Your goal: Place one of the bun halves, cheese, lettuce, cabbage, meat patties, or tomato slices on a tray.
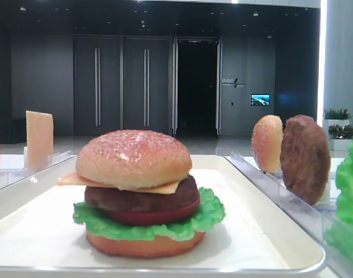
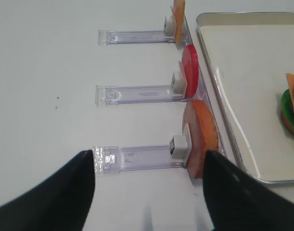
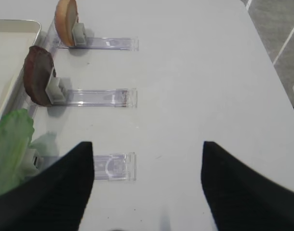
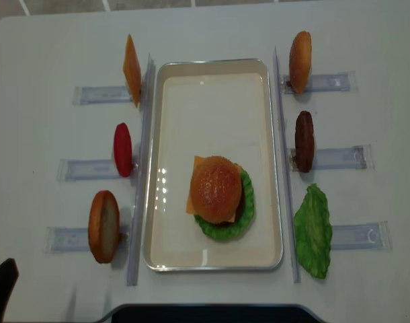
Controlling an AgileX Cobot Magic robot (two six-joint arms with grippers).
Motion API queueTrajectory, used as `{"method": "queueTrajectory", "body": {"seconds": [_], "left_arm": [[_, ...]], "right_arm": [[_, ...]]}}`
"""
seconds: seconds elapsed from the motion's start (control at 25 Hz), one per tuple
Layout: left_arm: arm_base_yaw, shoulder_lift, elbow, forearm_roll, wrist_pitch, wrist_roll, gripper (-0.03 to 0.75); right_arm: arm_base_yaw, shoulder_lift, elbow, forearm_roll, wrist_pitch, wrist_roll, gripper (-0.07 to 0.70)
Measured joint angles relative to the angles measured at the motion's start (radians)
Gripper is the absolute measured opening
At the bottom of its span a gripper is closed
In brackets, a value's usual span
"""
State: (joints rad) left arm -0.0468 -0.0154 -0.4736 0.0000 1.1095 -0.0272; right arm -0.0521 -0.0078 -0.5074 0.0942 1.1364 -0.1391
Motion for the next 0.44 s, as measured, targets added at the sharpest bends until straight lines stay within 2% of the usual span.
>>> {"method": "queueTrajectory", "body": {"seconds": [0.44], "left_arm": [[0.000, 0.000, 0.000, 0.000, 0.000, 0.000, 0.535]], "right_arm": [[0.000, 0.000, 0.009, -0.041, 0.002, 0.095, 0.482]]}}
